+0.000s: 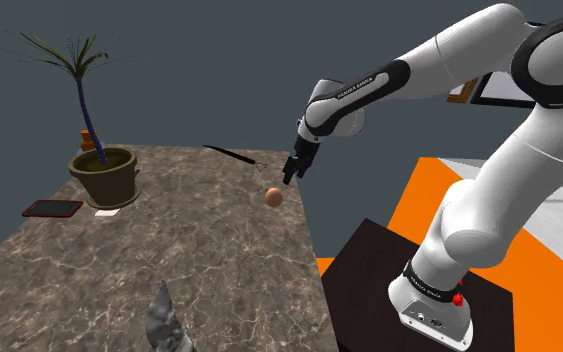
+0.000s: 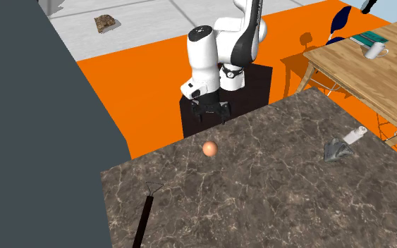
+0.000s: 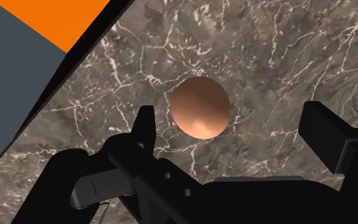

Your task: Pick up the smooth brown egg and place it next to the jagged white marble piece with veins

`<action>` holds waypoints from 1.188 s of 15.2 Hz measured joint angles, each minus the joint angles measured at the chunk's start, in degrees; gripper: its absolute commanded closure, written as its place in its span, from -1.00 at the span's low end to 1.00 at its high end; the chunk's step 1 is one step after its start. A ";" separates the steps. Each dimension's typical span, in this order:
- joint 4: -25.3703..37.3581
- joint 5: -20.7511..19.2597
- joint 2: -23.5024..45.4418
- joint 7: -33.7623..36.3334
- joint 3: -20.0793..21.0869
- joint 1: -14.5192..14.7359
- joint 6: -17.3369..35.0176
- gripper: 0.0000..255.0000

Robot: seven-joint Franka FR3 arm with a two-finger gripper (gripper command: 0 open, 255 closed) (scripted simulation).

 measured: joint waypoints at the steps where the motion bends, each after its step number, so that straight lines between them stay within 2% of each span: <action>1: 0.30 1.86 1.97 -1.80 -0.27 0.53 1.48 -1.00; 5: 5.11 10.90 12.28 -11.03 -0.91 1.55 5.61 -1.00; 7: 5.86 13.70 14.96 -13.42 -0.39 1.65 7.17 -1.00; 13: 6.79 18.43 19.80 -17.04 1.06 1.63 10.59 -1.00; 18: 6.86 19.05 20.39 -17.47 1.31 1.63 11.08 -1.00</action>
